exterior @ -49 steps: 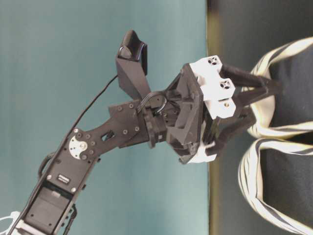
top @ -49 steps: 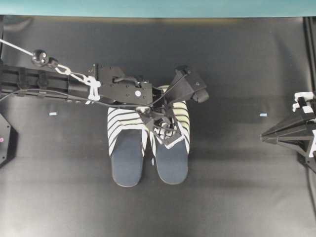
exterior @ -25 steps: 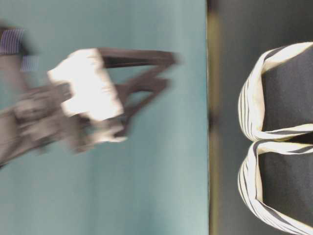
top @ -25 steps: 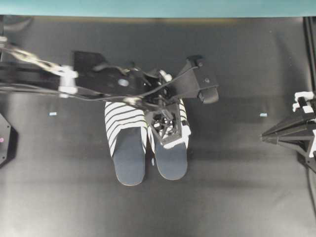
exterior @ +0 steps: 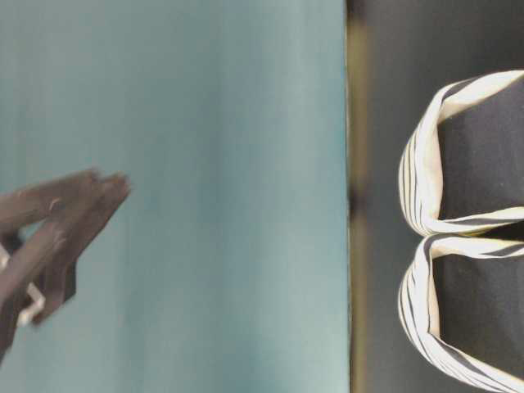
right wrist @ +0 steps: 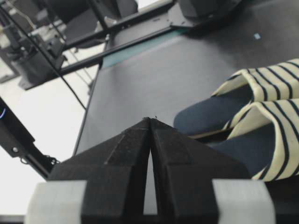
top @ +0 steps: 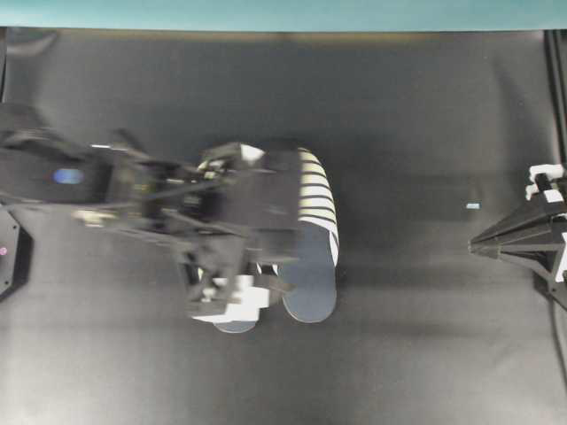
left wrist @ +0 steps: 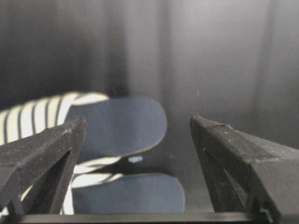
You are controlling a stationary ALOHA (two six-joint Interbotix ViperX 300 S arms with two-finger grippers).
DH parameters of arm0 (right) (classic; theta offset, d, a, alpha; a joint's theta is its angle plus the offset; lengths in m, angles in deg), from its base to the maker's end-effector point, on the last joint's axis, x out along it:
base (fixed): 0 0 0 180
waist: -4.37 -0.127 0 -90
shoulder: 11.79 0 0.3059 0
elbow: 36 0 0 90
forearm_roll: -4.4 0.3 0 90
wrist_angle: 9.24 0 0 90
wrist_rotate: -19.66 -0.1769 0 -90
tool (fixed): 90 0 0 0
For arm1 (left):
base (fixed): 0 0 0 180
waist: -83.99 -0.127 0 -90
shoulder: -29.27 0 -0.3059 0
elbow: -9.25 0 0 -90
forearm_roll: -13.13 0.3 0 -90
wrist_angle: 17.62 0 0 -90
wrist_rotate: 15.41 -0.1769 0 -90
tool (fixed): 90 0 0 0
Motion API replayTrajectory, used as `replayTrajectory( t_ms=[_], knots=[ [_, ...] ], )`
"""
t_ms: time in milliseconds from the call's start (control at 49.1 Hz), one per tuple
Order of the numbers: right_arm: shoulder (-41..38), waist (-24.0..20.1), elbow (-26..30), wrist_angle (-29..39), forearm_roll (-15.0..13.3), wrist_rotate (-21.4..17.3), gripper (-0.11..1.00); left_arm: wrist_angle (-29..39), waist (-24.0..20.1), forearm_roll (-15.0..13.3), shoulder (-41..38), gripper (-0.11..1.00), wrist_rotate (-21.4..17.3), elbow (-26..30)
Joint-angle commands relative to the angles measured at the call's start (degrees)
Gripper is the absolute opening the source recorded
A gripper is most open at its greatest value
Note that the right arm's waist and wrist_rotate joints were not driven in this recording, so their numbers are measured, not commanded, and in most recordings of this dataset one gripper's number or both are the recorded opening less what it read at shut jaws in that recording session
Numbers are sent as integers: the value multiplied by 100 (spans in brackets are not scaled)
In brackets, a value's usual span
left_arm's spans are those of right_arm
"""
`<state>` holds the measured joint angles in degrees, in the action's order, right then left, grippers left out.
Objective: Arrange the slippers with the left arm.
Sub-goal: 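Open the left gripper and lift it away from the slippers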
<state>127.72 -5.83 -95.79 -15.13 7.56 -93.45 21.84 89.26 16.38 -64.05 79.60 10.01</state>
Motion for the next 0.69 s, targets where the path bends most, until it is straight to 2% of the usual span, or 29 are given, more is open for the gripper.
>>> replayTrajectory(
  t_ms=[0, 265, 387, 672],
  knots=[
    [-18, 0, 44, -53, 0, 0, 0, -554, 9, 9, 571, 87, 9, -413],
    [9, 0, 53, -44, 0, -9, 0, -1608, 0, 9, 1758, 87, 26, -1811],
    [18, 0, 53, -70, 9, -9, 0, -1890, -9, 9, 2153, 87, 18, -2312],
    [18, 0, 53, -193, 0, 0, 0, -2118, 0, 9, 2716, 87, 26, -2874]
  ],
)
